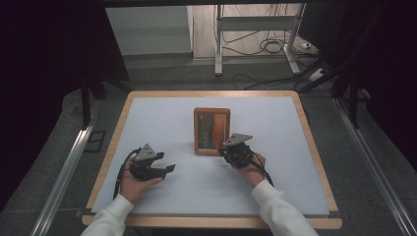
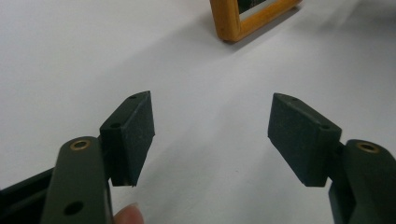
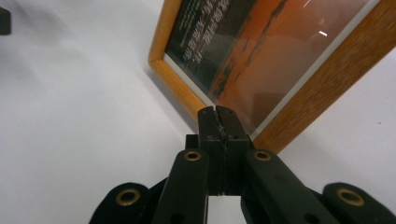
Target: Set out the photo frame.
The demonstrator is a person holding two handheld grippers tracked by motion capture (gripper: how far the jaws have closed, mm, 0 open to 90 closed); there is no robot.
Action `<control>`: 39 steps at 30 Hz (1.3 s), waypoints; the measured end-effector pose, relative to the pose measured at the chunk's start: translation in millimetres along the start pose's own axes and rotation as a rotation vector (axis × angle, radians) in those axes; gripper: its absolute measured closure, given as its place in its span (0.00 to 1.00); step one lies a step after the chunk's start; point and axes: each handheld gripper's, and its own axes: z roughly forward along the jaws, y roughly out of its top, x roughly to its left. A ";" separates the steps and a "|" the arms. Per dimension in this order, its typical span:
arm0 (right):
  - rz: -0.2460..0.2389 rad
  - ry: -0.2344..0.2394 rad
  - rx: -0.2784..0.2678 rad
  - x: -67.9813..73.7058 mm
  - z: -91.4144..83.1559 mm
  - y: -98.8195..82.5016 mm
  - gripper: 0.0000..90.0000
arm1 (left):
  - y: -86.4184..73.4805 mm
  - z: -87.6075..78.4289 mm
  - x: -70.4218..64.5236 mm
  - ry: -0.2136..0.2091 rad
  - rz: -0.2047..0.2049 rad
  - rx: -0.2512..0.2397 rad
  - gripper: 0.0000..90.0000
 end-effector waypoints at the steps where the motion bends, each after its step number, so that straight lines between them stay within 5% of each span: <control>1: -0.001 0.000 -0.002 0.5 -1.8 0.4 0.99 | 0.2 -0.4 -0.1 -0.001 -0.002 -0.002 0.35; 14: -0.004 0.000 -0.017 -6.4 -43.5 -21.0 0.97 | -3.9 -5.0 -0.4 0.010 -0.007 -0.008 0.35; 17: 0.042 0.027 -0.041 -12.1 -57.5 -31.2 0.78 | -4.2 -6.7 -1.0 0.014 -0.007 -0.011 0.35; 20: 0.083 -0.006 -0.070 -13.9 -70.8 -42.3 0.53 | -4.4 -6.1 -1.5 0.013 -0.005 -0.007 0.35; 22: 0.103 -0.034 -0.077 -13.9 -80.0 -50.9 0.44 | -4.4 -5.8 -1.8 0.012 -0.003 -0.004 0.35; 32: 0.191 -0.091 -0.056 -17.1 -125.6 -109.4 0.33 | -5.2 -5.0 -1.3 0.018 -0.004 0.004 0.35; 39: 0.195 -0.115 -0.032 -13.6 -130.3 -120.8 0.29 | -5.4 -4.1 -2.3 0.023 -0.006 0.010 0.35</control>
